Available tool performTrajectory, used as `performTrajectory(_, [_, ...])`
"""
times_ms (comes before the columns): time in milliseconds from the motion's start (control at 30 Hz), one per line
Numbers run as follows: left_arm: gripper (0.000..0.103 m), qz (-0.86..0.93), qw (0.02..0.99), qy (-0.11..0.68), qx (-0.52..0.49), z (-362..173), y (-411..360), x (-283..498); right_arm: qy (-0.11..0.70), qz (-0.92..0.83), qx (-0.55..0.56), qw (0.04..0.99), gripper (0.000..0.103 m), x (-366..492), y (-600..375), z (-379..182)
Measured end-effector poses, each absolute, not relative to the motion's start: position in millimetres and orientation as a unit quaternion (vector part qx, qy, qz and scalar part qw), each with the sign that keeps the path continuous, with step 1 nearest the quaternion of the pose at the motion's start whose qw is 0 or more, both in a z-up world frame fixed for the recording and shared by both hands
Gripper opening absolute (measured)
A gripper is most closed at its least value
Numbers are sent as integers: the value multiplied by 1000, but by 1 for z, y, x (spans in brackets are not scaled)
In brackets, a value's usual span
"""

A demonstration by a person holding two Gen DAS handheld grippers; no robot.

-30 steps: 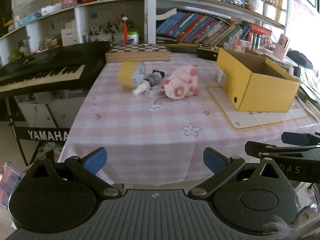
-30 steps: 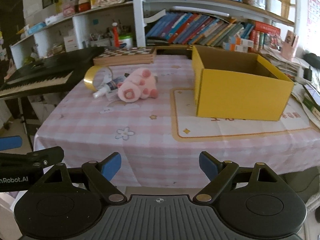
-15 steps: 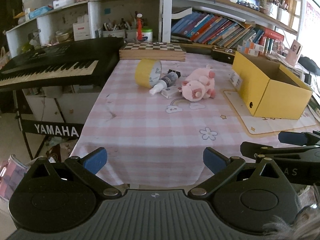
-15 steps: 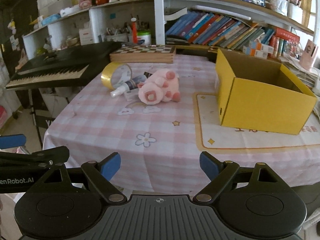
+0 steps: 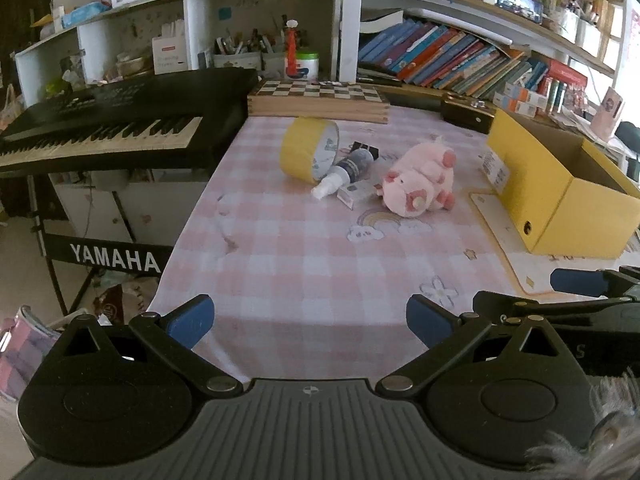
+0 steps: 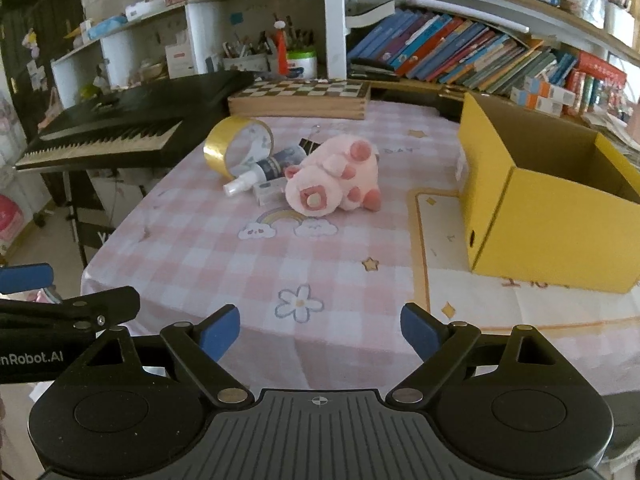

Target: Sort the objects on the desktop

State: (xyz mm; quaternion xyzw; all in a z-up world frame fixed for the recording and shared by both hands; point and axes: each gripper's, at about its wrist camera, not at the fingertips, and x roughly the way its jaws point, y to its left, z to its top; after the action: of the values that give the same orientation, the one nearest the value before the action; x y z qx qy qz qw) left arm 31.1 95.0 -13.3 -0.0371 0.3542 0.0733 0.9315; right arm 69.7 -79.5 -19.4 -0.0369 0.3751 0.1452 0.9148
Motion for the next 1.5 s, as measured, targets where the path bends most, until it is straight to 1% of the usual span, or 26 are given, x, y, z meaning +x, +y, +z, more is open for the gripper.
performTrajectory(233, [103,78,929,360,-42,-16,98,70,384,156,-43,909,90,107,-78,-25])
performTrajectory(600, [103,74,929,362,-15,-9,99,133,394,171,-37,902,90,163,-77,-31])
performTrajectory(700, [103,71,931,359,-9,-4,101,149,394,176,-34,901,96,174,-77,-32])
performTrajectory(933, [103,62,935,349,16,2,102,186,395,183,-34,900,96,199,-73,-34])
performTrajectory(1200, [103,48,928,368,45,-5,109,231,404,190,-33,894,98,229,-69,-41])
performTrajectory(1400, [99,55,919,384,68,-16,120,268,408,199,-31,891,99,250,-63,-44])
performTrajectory(1500, [98,44,916,394,69,-21,123,281,405,203,-29,891,100,259,-61,-44])
